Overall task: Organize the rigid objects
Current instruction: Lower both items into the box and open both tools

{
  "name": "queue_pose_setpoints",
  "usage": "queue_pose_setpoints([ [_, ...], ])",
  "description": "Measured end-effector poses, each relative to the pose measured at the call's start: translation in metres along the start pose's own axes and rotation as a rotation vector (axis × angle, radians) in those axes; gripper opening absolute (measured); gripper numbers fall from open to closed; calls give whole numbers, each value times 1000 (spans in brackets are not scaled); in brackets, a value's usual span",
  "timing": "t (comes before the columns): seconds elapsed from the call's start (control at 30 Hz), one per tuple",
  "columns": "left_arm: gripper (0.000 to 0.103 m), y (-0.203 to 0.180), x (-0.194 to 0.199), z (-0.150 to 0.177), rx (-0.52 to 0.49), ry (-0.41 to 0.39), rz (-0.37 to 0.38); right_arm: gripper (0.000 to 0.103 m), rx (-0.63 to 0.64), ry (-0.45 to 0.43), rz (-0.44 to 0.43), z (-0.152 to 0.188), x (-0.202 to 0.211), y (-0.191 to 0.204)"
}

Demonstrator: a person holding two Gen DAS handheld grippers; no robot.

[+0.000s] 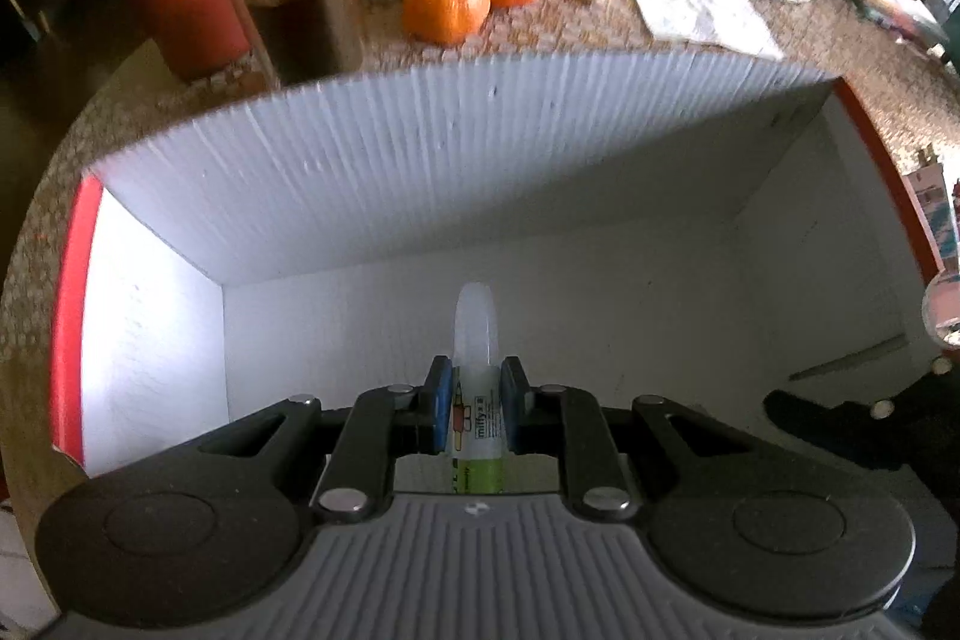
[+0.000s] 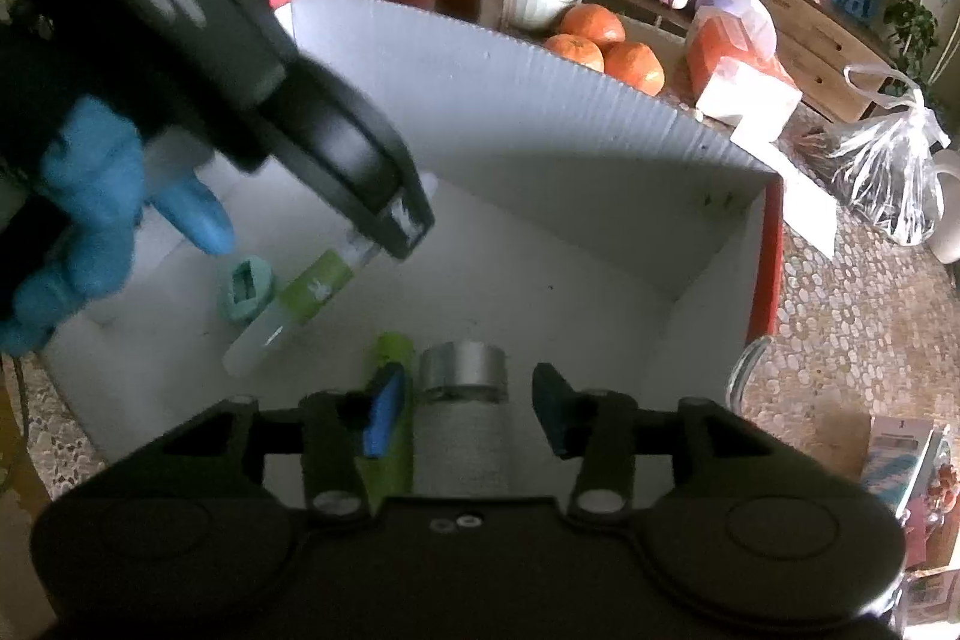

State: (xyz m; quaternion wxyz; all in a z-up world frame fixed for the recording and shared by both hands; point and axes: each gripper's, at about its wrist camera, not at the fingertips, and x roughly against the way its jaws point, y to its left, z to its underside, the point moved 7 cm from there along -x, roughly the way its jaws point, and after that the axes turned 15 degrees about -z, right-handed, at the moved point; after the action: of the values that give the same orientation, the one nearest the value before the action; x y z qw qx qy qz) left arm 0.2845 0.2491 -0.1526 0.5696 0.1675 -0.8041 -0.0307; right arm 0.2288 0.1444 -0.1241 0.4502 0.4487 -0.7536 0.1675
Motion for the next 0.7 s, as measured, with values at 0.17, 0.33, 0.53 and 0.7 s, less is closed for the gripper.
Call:
queue_pose_setpoints([
  [0.17,17,5,1,-2,22,-3,-14,61,13,-27,-3,-1,8,5],
  [0.33,17,7,11,-1,31,-13,-8,76,-11,-70,-1,-1,24,2],
  [0.53,17,8,40,8,28,-60,4,78,-74,-126,-26,4,53,-11],
  [0.7,17,5,71,21,23,-114,9,78,-94,-176,-71,11,81,-13],
])
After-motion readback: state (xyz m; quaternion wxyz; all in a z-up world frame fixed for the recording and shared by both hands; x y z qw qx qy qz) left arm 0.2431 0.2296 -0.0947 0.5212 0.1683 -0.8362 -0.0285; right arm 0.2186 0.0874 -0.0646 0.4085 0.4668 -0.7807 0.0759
